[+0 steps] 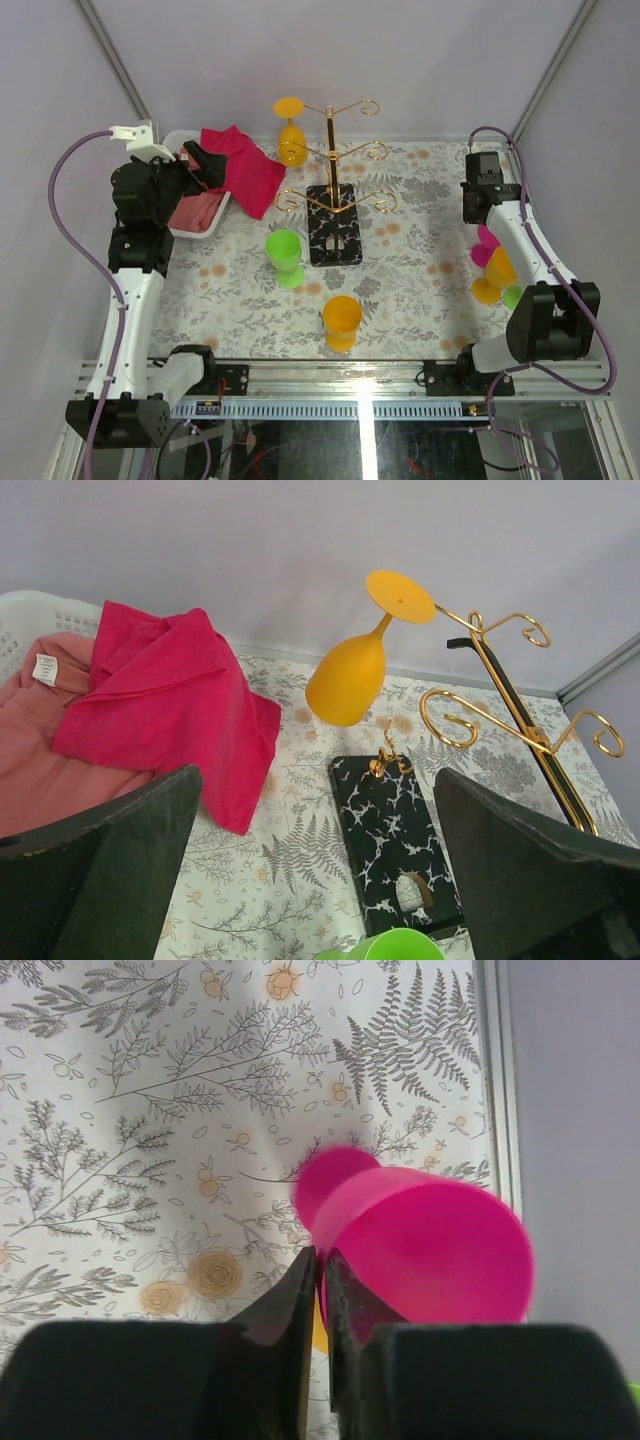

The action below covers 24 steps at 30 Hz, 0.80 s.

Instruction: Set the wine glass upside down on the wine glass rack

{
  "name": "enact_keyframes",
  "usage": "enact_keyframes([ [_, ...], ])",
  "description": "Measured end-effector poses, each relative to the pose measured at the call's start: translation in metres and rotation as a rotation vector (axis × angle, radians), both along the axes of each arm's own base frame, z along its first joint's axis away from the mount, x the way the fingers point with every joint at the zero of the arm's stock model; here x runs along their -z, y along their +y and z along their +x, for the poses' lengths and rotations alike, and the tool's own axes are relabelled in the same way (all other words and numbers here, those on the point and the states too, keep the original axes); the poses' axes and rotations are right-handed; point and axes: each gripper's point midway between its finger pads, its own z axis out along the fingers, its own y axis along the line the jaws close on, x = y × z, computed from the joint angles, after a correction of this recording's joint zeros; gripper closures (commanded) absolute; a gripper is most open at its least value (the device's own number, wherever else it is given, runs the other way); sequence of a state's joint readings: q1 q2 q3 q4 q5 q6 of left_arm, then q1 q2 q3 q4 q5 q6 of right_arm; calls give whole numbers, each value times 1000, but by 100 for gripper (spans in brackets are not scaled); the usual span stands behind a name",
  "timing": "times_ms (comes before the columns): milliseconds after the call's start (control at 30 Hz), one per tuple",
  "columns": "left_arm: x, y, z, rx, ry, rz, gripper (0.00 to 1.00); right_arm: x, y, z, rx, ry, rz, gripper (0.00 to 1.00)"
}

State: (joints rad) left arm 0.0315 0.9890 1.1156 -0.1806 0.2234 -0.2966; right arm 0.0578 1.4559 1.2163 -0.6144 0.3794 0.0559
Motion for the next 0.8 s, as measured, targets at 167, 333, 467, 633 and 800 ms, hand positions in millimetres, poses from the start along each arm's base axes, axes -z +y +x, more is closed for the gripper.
enact_keyframes([
  [167,0,0,0,0,1,-3,0,-8,-1,1,0,-7,-5,100],
  [333,3,6,7,-61,28,-90,0,-54,-3,18,0,-100,-19,100],
  [467,3,10,19,-101,64,-183,0,-123,2,43,-28,-279,-1,100],
  [633,-15,8,38,-100,85,-274,0,-217,26,64,-130,-566,100,100],
  [800,-20,2,43,-81,115,-378,0,-291,71,69,-285,-801,179,100],
])
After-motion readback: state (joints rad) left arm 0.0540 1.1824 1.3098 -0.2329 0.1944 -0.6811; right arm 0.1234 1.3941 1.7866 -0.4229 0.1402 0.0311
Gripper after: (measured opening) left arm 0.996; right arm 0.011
